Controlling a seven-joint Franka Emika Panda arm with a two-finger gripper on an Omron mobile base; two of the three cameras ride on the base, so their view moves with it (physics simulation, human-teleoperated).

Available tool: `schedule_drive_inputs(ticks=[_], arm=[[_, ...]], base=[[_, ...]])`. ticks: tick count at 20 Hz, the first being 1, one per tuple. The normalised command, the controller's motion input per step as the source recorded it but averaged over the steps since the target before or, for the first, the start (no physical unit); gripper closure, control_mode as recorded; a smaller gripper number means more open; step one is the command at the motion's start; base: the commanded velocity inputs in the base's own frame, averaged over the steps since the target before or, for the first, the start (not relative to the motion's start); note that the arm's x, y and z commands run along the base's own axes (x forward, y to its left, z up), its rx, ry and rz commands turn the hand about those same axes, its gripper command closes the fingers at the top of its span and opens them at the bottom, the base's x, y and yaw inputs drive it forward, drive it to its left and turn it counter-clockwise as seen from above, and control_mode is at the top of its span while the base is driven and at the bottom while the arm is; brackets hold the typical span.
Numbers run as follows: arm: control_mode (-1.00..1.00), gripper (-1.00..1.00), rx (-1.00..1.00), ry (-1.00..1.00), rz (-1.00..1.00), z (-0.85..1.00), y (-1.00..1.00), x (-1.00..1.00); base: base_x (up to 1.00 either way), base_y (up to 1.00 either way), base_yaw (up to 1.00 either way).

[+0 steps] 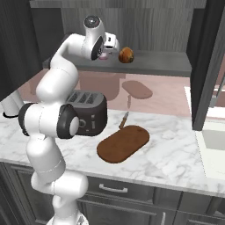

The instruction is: Pick the bread, place it on the cutting board, pick the jam, place it on the counter, and close the cabinet.

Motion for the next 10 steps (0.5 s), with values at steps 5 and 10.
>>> schedule_drive_inputs(ticks=[5,10], arm=[[-1.00,-1.00,0.00,0.01,0.00,0.00,0.00,0.00],[-1.00,-1.00,0.00,0.00,0.00,0.00,0.00,0.00]], base=[[0.00,0.00,0.00],[0.00,0.00,0.00]])
